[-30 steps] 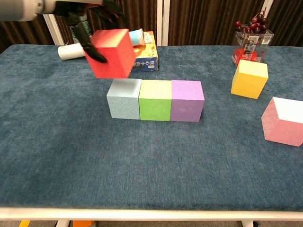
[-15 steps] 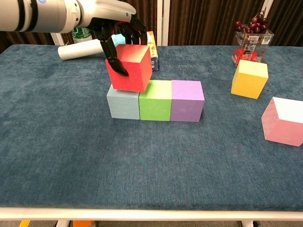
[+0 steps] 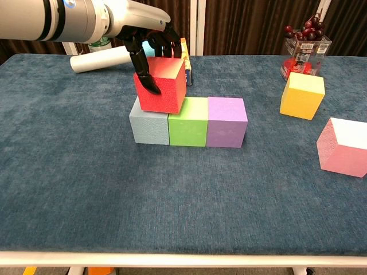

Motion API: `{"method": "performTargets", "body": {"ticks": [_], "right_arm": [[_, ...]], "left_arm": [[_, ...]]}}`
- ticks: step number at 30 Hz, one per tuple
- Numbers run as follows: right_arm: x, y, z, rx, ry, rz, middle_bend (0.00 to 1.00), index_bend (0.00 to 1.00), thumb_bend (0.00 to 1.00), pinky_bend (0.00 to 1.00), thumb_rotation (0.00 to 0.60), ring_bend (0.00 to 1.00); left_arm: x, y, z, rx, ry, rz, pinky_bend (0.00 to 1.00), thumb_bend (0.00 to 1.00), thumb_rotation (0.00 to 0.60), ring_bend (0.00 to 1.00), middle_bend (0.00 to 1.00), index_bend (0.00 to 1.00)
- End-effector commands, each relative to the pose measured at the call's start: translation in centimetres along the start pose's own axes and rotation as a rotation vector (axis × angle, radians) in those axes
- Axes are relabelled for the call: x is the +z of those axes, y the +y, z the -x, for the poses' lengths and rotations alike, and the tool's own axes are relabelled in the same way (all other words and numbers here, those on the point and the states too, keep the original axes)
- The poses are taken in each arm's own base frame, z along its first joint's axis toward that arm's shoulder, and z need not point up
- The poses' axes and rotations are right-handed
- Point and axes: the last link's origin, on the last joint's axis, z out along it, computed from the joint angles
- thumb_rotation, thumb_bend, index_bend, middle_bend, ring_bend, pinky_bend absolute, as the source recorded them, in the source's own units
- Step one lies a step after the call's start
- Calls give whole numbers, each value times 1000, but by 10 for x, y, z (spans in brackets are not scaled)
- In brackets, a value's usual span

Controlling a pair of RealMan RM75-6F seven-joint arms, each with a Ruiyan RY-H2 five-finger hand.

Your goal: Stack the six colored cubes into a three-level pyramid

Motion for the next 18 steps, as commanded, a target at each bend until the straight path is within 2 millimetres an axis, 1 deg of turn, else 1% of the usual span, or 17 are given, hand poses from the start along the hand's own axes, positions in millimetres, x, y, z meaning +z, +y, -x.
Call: {"method": "performTargets", "body": {"ticks": [1,6,9,11,15,18], "right_arm": [[0,0,0,1,-1,-1,107,0,156,0,600,0],[0,1,0,4,1,1,107,0,156,0,600,0],[0,2,-1,6,2,2,107,0,156,0,600,0],[0,2,-1,8,3,3,107,0,157,0,600,0],[0,2,-1,10,4,3,107,0,157,0,600,0],[0,2,-1,12,5,2,107,0,156,0,600,0]], "left_arm": [[0,1,0,-2,3,0,155,149,600,273,450,360],[0,2,2,-9,5,-3,155,92,600,272,419,331],[0,3,4,-12,2,-3,155,72,600,272,404,320],[0,3,5,-13,6,-3,155,61,600,270,384,294],[-2,4,3,-24,21,3,151,54,600,204,290,227],[-4,6,3,-28,23,10,148,51,600,162,242,199]]}}
